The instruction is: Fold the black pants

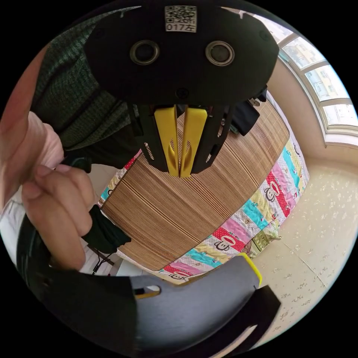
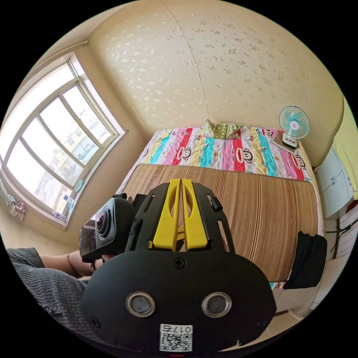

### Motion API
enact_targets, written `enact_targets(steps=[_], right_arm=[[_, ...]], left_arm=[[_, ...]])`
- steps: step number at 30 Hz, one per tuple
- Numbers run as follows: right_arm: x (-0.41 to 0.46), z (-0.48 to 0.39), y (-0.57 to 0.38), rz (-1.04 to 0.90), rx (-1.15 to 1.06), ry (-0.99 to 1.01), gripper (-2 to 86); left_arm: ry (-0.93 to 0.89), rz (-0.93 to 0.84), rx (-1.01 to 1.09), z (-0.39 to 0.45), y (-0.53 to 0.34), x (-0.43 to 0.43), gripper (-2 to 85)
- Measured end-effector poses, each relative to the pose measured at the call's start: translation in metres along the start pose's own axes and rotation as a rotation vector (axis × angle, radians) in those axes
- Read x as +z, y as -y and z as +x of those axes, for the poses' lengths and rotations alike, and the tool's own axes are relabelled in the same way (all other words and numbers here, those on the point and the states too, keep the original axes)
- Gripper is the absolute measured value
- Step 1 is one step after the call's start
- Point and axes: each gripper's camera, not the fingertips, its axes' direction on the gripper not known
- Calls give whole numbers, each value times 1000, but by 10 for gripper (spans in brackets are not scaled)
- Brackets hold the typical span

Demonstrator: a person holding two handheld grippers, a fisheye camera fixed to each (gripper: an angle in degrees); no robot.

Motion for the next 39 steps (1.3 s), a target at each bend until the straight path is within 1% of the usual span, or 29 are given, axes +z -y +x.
enact_targets(steps=[2, 5, 6, 7, 10, 13, 15, 19, 23, 25, 27, 28, 31, 32, 33, 35, 37, 39], right_arm=[[5, 6, 0, -44, 17, 43, 6], [5, 9, -5, -35, 15, 8, 7], [7, 12, -6, -39, 23, 6, 7], [8, 15, -5, -48, 33, 10, 7], [8, 24, -8, -82, 61, 50, 8], [-3, 35, -20, -53, 61, 46, 7], [-8, 48, -26, -65, 69, 4, 7], [-18, 69, -41, -61, 40, 7, 6], [-27, 87, -60, -78, 32, -30, 6], [-29, 88, -65, -102, 17, -96, 6], [-34, 82, -72, -105, -18, -217, 6], [-36, 80, -74, -97, -27, -246, 6], [-50, 74, -92, -12, -31, -374, 6], [-55, 73, -100, 43, -17, -428, 6], [-57, 74, -103, 53, -1, -466, 5], [-52, 77, -102, -7, 2, -457, 5], [-52, 82, -103, -30, 15, -392, 5], [-53, 87, -106, -32, 25, -269, 5]], left_arm=[[1, -32, -10, 2, 2, 7, -10], [28, -66, 23, 8, 6, 20, -10], [62, -67, 42, 9, 7, 21, -10], [140, -54, 17, 9, 8, 19, -10], [277, 7, -36, 9, 7, 8, -10], [293, 14, -94, -1, 9, 5, -10], [299, 7, -120, -9, 8, 7, -10], [359, -21, -147, -20, 8, 13, -8], [362, -40, -166, -32, 11, 17, -6], [345, -46, -174, -41, 14, 19, -6], [338, -52, -176, -48, 16, 19, -6], [335, -56, -175, -52, 18, 20, -6], [323, -62, -174, -65, 21, 20, -6], [318, -62, -174, -68, 21, 19, -6], [309, -61, -174, -74, 22, 19, -6], [304, -61, -182, -85, 23, 17, -6], [293, -59, -195, -101, 22, 15, -6], [285, -56, -206, -114, 21, 12, -6]])
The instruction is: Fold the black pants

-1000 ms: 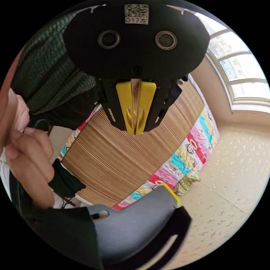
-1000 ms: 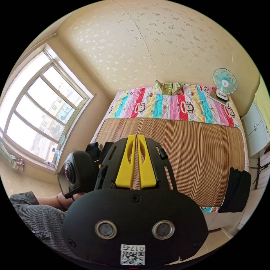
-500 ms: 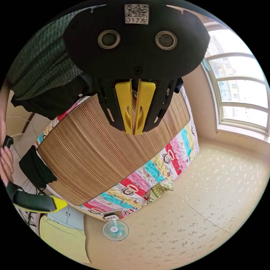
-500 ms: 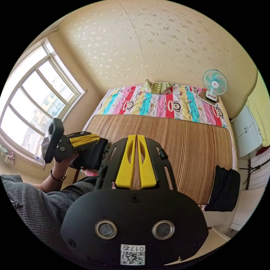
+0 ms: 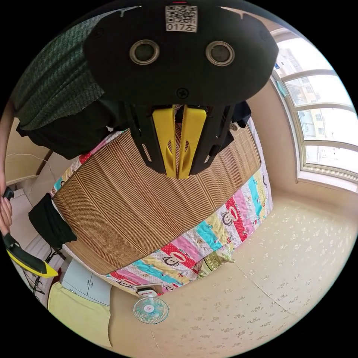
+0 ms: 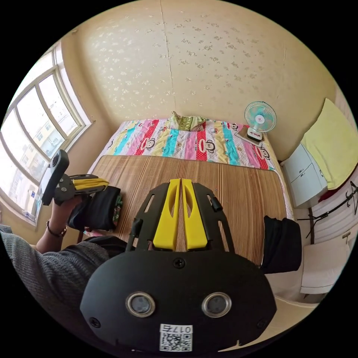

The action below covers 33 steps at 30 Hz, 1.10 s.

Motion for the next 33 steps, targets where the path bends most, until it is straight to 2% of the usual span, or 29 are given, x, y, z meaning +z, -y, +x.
enact_targets(steps=[5, 11, 23, 26, 29, 33], right_arm=[[17, -2, 4, -116, -34, 168, 6], [24, 5, 1, -128, 28, 378, 7], [39, -7, 2, -191, 87, 506, 3], [39, -13, 0, -207, 88, 513, 3], [33, -16, -7, -211, 86, 495, 3], [36, -14, -20, -251, 100, 480, 3]], left_arm=[[-2, -3, -29, -38, 4, 3, -6], [-19, -6, -59, -89, 11, 6, -6], [-28, -42, -173, -221, 12, 28, -3], [41, -75, -351, -288, -19, 56, 2], [15, -251, -526, -373, -80, 116, 25], [-41, -455, -697, -466, -185, 194, 106]])
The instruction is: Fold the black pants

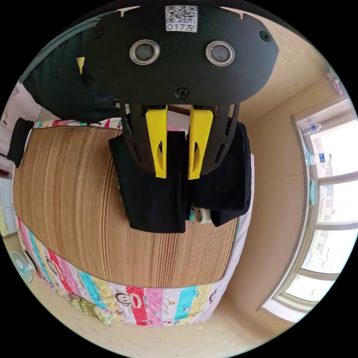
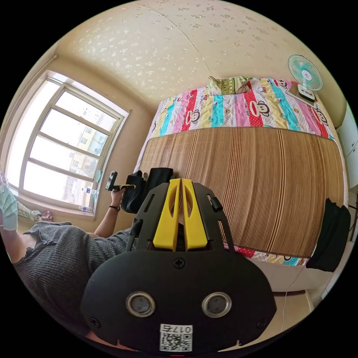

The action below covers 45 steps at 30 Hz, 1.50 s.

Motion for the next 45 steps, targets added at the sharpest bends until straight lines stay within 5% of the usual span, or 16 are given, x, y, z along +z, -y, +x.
enact_targets(steps=[4, 8, 12, 14, 16, 18, 22, 28, 35, 37, 39, 41, 45], right_arm=[[8, -2, -3, -14, 13, 27, 4], [18, -14, -1, -41, -22, 98, 4], [4, -17, -11, -28, -48, 146, 5], [-6, -10, -22, -22, -41, 149, 5], [-15, 2, -34, -16, -26, 156, 5], [-23, 20, -53, -16, -9, 171, 7], [-23, 44, -69, -41, -1, 249, 13], [-11, 30, -76, -116, -139, 471, 72], [70, 36, -124, -389, -21, 742, 227], [66, 58, -143, -363, 42, 785, 213], [46, 92, -165, -207, 89, 1134, 30], [34, 113, -182, -114, 156, 1291, 34], [-10, 105, -211, -173, 40, 1052, 93]], left_arm=[[-50, -303, -5, -55, -4, 98, 171], [154, -235, 29, -61, -26, 115, 118], [-119, -174, -132, -122, -42, 86, 36], [-430, -37, -261, -171, -67, 61, 25], [-915, 358, -239, -223, -122, 8, 15], [-1077, 605, -14, -231, -159, -42, 12], [-1077, 929, 506, -196, -237, -148, 12], [-1473, 1405, 740, -173, -302, -210, 9], [-1634, 1323, 729, -85, -316, -240, 9], [-1677, 1230, 730, -43, -322, -246, 8], [-1660, 1179, 751, -16, -331, -251, 7], [-1608, 1158, 791, 5, -342, -257, 7], [-1449, 1160, 734, 32, -362, -275, 8]])
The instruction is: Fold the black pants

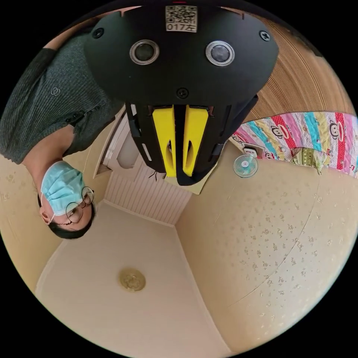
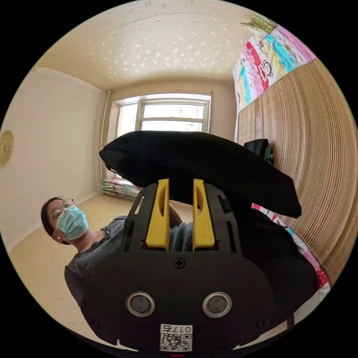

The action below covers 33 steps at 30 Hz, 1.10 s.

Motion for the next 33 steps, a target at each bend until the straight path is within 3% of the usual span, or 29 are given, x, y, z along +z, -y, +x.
enact_targets(steps=[3, 5, 8, 12, 16, 20, 23, 27, 28, 30, 31, 33], right_arm=[[6, -45, -31, -45, -223, -47, 185], [21, -75, -49, -117, -362, -108, 247], [58, -131, -84, -179, -600, -449, 294], [116, -176, -131, -123, -895, -950, 263], [137, -177, -131, -54, -869, -1202, 152], [112, -210, -144, -224, -896, -1007, 83], [48, -238, -162, -259, -973, -651, 68], [-65, -237, -147, -242, -958, 61, 50], [-78, -234, -144, -239, -952, 158, 46], [-127, -216, -139, -138, -942, 563, 37], [-140, -210, -140, -86, -939, 653, 35], [-191, -184, -139, 135, -884, 923, 30]], left_arm=[[112, 73, -5, 14, 3, 4, 10], [86, 148, -43, 14, 3, 3, 13], [7, 198, -51, 21, 7, 9, 16], [-38, 171, -19, 42, 16, 30, 24], [-123, 176, 0, 48, 26, 43, 32], [-63, 230, 3, 18, 41, 33, 39], [65, 226, 10, -23, 50, 19, 41], [505, -175, 44, -52, 50, 65, 44], [626, -298, 51, -62, 39, 92, 47], [717, -476, 15, -85, 15, 133, 52], [727, -565, -47, -106, -6, 154, 57], [615, -629, -169, -136, -39, 174, 64]])
